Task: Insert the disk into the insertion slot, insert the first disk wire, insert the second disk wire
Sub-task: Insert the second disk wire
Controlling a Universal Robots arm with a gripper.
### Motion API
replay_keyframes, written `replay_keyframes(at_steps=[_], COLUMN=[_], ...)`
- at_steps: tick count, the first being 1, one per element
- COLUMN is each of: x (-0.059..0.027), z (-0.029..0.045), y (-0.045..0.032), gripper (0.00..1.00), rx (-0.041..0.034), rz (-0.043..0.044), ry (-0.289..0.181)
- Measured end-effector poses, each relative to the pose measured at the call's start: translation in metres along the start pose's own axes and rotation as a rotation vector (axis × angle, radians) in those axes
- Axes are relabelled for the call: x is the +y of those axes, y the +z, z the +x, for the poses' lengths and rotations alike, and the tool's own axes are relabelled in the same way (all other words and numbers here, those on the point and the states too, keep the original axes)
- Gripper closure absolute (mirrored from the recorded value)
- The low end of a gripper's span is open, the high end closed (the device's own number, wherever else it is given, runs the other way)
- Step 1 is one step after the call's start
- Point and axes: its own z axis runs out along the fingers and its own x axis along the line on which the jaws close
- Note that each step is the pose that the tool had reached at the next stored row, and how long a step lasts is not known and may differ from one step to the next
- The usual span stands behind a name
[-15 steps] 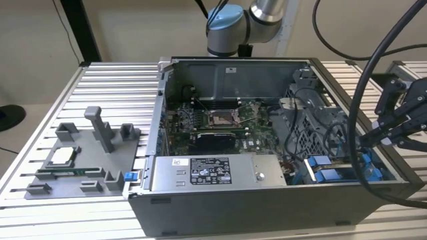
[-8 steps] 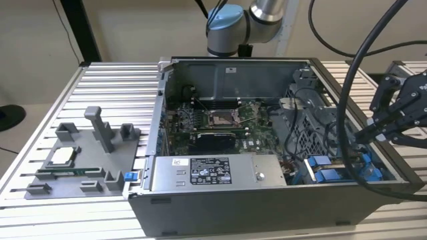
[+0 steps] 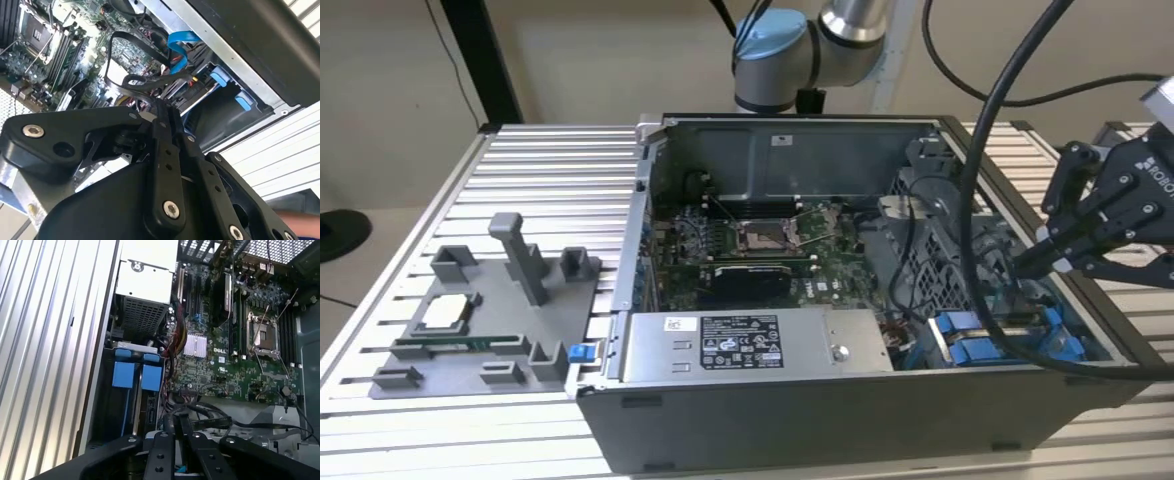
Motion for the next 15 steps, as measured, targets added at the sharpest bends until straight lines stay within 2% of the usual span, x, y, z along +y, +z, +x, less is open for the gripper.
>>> replay_keyframes(at_steps=[6,10,12,13,14,15], x=[0.0074,0.0133,0.0186,0.022,0.0249,0.0273], z=[-0.0028,-0.0029,-0.0029,-0.0028,-0.0027,-0.0028], y=[0.0031,0.0066,0.0092,0.0104,0.0115,0.0123], gripper=[1.0,1.0,1.0,1.0,1.0,1.0], rx=[0.0004,0.0112,0.0138,0.0149,0.0163,0.0187], rz=[0.0002,-0.0006,0.0012,0.0051,0.0141,0.027], ry=[0.001,0.005,0.005,0.005,0.003,0.001])
